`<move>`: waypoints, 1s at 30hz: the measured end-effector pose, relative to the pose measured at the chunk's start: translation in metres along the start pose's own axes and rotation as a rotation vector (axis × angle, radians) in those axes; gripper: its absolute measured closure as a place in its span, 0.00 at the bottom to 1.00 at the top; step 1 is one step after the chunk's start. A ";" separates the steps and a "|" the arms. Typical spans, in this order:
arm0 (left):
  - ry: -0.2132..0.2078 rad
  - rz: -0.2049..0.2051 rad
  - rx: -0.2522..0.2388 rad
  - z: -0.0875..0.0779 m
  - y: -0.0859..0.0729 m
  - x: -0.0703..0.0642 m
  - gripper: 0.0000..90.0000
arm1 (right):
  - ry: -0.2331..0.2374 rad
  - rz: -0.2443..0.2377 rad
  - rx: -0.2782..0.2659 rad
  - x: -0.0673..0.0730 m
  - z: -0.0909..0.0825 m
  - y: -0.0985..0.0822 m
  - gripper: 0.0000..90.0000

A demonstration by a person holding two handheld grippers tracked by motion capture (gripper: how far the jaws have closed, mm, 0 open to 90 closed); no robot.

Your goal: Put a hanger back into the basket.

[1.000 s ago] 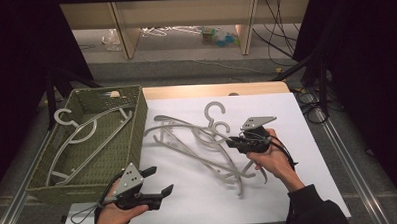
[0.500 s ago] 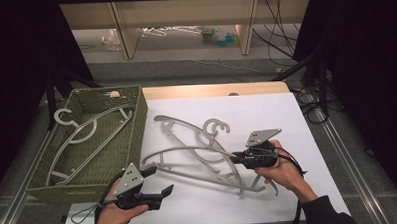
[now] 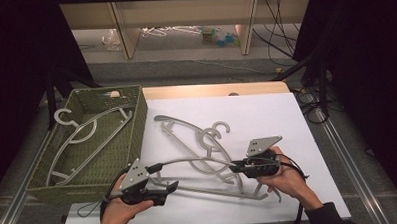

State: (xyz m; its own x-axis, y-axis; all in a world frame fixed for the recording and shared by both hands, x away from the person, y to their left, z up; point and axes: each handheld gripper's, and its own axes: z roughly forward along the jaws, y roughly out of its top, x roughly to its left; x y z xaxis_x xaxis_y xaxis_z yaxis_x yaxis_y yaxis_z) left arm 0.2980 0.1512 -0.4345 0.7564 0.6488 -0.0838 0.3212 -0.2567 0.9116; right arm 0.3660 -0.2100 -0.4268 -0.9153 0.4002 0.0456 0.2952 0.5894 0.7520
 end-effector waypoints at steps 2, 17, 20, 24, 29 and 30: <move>-0.016 0.002 0.012 0.009 0.005 0.000 0.27 | 0.017 -0.015 0.008 0.004 0.001 0.000 0.91; -0.094 0.046 0.137 0.057 0.024 -0.002 0.33 | 0.039 -0.064 0.009 0.016 -0.002 0.001 0.91; -0.112 0.078 0.156 0.060 0.026 -0.004 0.40 | 0.045 -0.077 0.007 0.018 -0.003 0.001 0.91; -0.145 0.095 0.186 0.063 0.028 -0.004 0.40 | 0.046 -0.090 0.004 0.020 -0.002 0.001 0.91; -0.152 0.101 0.209 0.070 0.028 -0.006 0.44 | 0.051 -0.107 0.006 0.022 -0.002 0.002 0.91; -0.156 0.117 0.216 0.071 0.029 -0.006 0.46 | 0.051 -0.109 0.005 0.022 -0.002 0.002 0.91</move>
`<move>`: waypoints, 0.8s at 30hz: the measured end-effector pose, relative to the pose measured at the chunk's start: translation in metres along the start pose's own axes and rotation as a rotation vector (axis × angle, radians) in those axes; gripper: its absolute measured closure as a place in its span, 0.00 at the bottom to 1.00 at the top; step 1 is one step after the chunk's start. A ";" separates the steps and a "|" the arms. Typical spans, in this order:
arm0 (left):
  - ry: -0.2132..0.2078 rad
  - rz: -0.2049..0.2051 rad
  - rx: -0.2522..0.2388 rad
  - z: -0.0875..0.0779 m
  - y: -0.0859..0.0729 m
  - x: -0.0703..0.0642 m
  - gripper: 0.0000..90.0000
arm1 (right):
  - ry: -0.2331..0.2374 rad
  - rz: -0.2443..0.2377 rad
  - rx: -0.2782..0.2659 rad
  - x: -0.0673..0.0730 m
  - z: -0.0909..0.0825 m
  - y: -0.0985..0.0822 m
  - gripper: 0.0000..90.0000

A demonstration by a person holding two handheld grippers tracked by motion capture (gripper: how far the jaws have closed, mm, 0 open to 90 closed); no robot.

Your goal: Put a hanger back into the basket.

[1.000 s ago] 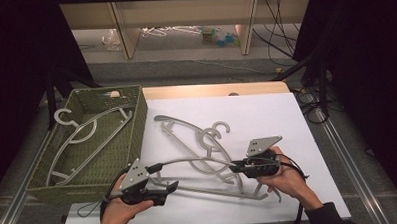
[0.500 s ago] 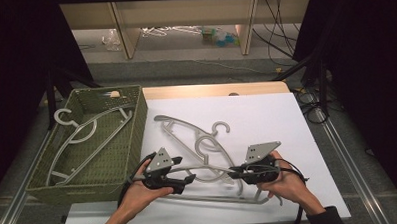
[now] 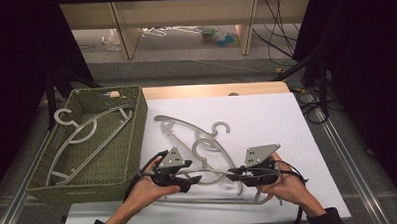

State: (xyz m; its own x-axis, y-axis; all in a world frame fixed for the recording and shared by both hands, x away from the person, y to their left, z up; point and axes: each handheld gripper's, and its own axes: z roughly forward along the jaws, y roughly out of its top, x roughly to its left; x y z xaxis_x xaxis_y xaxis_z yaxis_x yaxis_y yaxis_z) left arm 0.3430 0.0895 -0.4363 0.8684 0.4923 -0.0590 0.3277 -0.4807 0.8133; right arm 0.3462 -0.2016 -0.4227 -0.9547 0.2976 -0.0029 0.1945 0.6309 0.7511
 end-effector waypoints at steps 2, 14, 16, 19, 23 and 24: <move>-0.012 0.001 0.001 0.001 0.001 0.000 0.49 | 0.001 -0.001 -0.003 0.001 0.000 0.000 0.91; -0.031 0.127 0.069 0.005 0.009 0.000 0.78 | 0.005 -0.029 -0.001 0.002 0.001 0.001 0.91; -0.045 0.141 0.070 0.003 0.010 -0.001 0.80 | 0.001 -0.059 -0.013 0.001 0.000 0.001 0.90; -0.055 0.147 0.070 0.001 0.010 -0.005 0.83 | -0.017 -0.062 -0.015 0.000 -0.001 0.002 0.87; -0.083 0.139 0.076 0.000 0.010 -0.009 0.88 | -0.067 -0.059 -0.011 -0.001 -0.002 0.002 0.80; -0.090 0.133 0.075 0.000 0.010 -0.009 0.89 | -0.081 -0.054 -0.014 -0.001 -0.002 0.002 0.78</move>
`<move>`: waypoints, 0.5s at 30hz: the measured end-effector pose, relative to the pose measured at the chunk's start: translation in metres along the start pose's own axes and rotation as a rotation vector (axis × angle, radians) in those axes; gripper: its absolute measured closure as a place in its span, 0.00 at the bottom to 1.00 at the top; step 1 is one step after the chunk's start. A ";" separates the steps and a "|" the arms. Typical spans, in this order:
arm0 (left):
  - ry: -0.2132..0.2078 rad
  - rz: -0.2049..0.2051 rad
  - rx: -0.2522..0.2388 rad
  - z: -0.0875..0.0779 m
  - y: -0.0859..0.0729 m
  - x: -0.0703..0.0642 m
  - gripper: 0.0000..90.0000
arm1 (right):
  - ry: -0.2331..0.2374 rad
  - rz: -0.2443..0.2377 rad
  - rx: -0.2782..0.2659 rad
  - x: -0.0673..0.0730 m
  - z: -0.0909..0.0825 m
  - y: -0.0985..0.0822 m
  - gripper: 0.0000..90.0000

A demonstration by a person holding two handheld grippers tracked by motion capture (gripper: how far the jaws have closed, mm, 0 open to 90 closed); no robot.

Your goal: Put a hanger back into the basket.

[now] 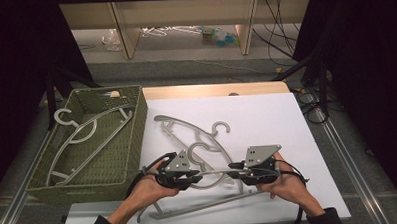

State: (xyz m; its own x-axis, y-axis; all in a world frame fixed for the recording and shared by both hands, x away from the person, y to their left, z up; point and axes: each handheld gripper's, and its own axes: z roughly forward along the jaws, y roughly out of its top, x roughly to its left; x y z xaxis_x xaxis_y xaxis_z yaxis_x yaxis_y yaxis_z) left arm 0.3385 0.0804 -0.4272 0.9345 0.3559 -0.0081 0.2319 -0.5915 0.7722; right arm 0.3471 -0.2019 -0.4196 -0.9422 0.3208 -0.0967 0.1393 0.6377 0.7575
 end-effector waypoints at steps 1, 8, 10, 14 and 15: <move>0.003 -0.004 0.003 -0.001 0.000 0.001 0.90 | -0.011 0.009 -0.005 -0.001 0.000 0.000 0.74; 0.050 -0.106 -0.012 -0.011 -0.003 0.011 0.90 | -0.146 0.109 -0.072 -0.002 -0.011 0.007 0.48; 0.064 -0.129 -0.014 -0.015 -0.004 0.015 0.90 | -0.175 0.137 -0.097 -0.001 -0.015 0.009 0.47; 0.080 -0.182 -0.031 -0.023 -0.007 0.020 0.90 | -0.191 0.182 -0.134 0.004 -0.021 0.012 0.43; 0.080 -0.182 -0.031 -0.023 -0.007 0.020 0.90 | -0.191 0.182 -0.134 0.004 -0.021 0.012 0.43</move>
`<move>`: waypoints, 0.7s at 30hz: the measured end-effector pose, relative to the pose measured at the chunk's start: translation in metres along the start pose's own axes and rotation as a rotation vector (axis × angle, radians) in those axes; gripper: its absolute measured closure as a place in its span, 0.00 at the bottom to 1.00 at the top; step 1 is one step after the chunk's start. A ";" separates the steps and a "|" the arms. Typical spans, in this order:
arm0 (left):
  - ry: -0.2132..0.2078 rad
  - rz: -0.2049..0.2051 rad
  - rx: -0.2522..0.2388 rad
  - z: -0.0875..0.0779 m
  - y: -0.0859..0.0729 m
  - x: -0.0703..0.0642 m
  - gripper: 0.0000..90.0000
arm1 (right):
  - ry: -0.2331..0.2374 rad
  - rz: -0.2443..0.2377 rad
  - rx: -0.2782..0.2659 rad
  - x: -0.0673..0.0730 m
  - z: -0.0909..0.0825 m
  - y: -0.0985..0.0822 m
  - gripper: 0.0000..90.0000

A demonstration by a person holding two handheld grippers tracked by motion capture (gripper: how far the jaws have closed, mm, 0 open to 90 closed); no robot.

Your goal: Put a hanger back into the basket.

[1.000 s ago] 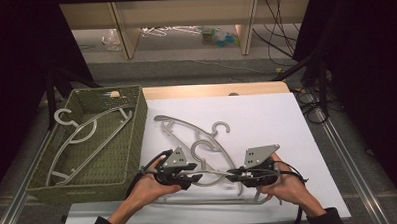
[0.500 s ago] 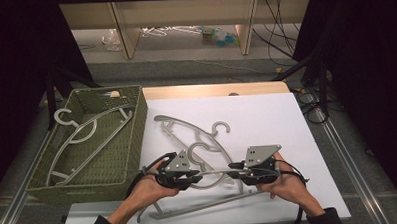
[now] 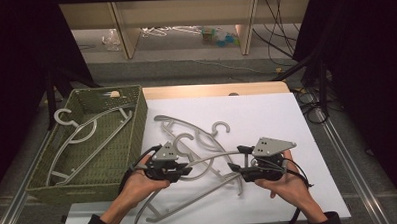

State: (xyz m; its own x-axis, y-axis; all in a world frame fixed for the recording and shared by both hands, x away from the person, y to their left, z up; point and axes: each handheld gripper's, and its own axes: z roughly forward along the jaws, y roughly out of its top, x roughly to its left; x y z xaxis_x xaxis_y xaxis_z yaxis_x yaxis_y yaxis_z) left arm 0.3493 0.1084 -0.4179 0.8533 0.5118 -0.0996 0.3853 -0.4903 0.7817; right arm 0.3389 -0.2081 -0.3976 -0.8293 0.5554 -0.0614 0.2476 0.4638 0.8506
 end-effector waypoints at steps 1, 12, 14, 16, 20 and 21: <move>0.007 -0.019 -0.011 -0.005 0.000 0.004 0.90 | 0.002 0.005 -0.009 0.003 -0.001 -0.001 0.42; 0.014 -0.091 -0.083 -0.029 -0.001 0.012 0.90 | 0.003 0.068 0.001 0.015 -0.008 -0.027 0.36; 0.013 -0.085 -0.087 -0.031 0.000 0.012 0.90 | 0.003 0.081 0.010 0.015 -0.008 -0.029 0.35; 0.017 -0.080 -0.112 -0.038 0.001 0.010 0.90 | 0.003 0.094 0.024 0.016 -0.008 -0.035 0.35; 0.026 -0.093 -0.125 -0.048 0.003 0.008 0.90 | 0.010 0.104 0.022 0.018 -0.010 -0.039 0.35; 0.025 -0.087 -0.130 -0.051 0.003 0.008 0.90 | 0.011 0.104 0.025 0.019 -0.010 -0.040 0.35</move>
State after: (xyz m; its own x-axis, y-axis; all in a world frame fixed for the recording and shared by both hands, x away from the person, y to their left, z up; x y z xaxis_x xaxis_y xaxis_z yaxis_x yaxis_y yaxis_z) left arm 0.3397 0.1470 -0.3846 0.8090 0.5667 -0.1560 0.4074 -0.3491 0.8439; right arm 0.3086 -0.2234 -0.4279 -0.8041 0.5936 0.0323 0.3445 0.4211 0.8390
